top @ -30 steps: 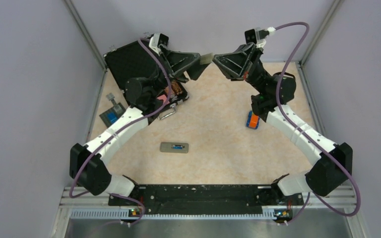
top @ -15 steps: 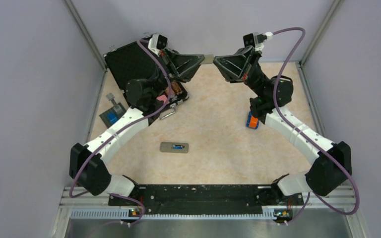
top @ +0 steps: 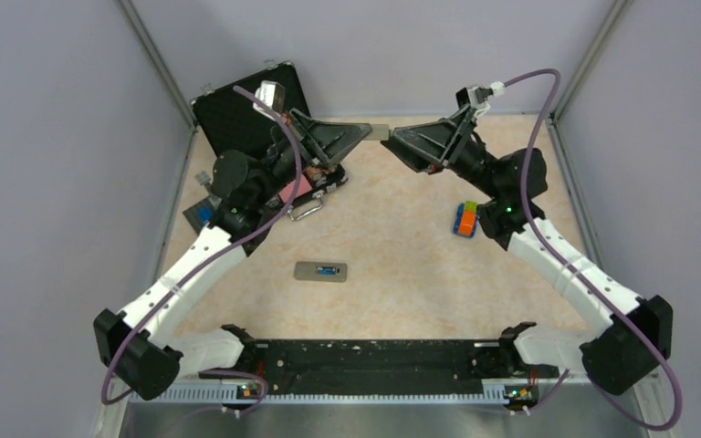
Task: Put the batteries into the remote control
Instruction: Adjust the battery cover.
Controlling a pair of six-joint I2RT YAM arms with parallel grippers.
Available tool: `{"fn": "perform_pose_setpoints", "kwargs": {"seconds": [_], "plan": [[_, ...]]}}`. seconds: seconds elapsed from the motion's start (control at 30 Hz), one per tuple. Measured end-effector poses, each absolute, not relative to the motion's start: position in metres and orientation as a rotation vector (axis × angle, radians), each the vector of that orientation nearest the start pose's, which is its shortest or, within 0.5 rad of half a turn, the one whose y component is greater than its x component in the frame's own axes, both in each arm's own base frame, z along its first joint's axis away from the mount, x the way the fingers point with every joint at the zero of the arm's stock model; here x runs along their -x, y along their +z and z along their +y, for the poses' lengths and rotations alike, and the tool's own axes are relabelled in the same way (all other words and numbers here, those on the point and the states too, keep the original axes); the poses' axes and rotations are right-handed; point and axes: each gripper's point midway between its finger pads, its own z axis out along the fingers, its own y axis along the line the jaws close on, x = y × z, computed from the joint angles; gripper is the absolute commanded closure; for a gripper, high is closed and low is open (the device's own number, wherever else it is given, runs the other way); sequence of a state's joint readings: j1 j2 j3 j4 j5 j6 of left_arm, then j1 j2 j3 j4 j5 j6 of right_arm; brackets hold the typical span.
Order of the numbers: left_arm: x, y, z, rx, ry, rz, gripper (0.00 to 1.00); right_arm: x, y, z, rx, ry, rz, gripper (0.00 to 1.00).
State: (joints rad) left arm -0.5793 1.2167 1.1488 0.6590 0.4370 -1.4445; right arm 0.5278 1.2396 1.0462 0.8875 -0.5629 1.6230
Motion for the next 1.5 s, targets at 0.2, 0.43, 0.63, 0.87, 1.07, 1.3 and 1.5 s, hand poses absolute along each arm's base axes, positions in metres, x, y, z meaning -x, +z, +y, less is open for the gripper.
{"fn": "perform_pose_setpoints", "kwargs": {"seconds": [0.2, 0.43, 0.63, 0.87, 1.07, 1.3, 1.5], "plan": [[-0.239, 0.494, -0.278, 0.04, -1.768, 1.395, 1.0, -0.245, 0.472, 0.285, 0.066, 1.729, 1.507, 0.36], [-0.253, 0.42, -0.282, 0.048, -1.587, 1.613, 1.0, -0.249, 0.42, 0.3, 0.135, 1.559, 1.685, 0.42], [-0.258, 0.383, -0.28, 0.069, -1.507, 1.717, 1.0, -0.253, 0.385, 0.307, 0.136, 1.48, 1.812, 0.54], [-0.256, 0.378, -0.275, 0.08, -1.484, 1.72, 1.0, -0.255, 0.359, 0.308, 0.121, 1.425, 1.912, 0.53], [-0.257, 0.372, -0.274, 0.091, -1.475, 1.732, 1.0, -0.254, 0.348, 0.31, 0.112, 1.434, 1.931, 0.69], [-0.258, 0.367, -0.273, 0.106, -1.472, 1.739, 1.0, -0.254, 0.348, 0.314, 0.091, 1.484, 1.923, 0.86], [-0.258, 0.369, -0.27, 0.121, -1.469, 1.724, 1.0, -0.254, 0.351, 0.317, 0.075, 1.522, 1.912, 0.99]]}}
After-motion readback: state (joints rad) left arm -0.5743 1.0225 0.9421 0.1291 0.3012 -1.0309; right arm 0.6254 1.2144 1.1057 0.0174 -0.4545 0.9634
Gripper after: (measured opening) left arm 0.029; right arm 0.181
